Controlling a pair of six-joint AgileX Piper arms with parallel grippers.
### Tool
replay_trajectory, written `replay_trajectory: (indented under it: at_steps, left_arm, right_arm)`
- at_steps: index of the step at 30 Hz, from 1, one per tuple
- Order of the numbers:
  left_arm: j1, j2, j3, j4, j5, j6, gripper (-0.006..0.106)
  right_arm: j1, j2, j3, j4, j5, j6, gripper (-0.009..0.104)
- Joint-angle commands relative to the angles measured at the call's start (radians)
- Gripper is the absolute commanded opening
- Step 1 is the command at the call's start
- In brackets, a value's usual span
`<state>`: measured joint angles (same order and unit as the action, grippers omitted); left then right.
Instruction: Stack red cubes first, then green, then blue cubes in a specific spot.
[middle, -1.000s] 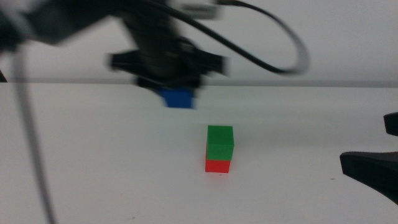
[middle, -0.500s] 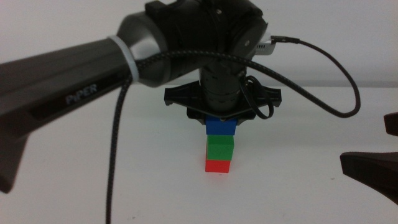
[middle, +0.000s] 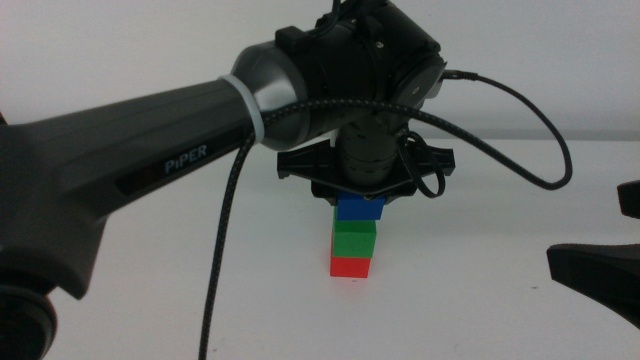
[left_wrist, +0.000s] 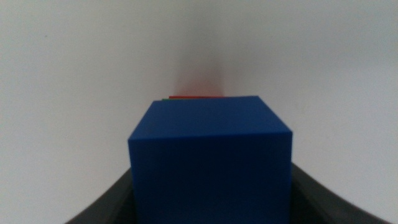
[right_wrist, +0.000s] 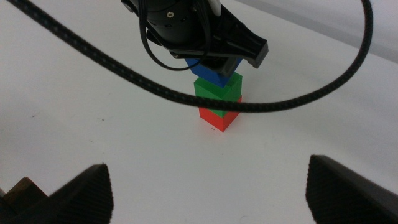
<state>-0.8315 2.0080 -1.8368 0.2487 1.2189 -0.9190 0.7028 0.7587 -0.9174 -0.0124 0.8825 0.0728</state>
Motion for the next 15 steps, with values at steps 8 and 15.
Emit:
replay_trajectory:
  at_steps: [8, 15]
  left_arm:
    - [-0.005, 0.032, -0.005, -0.013, 0.091, -0.017, -0.002]
    - [-0.001, 0.048, -0.005, -0.015, 0.091, 0.001, -0.002]
  right_arm:
    - [-0.006, -0.006, 0.002, -0.006, -0.008, 0.000, 0.083]
    - [-0.006, -0.006, 0.002, -0.006, -0.008, 0.000, 0.083]
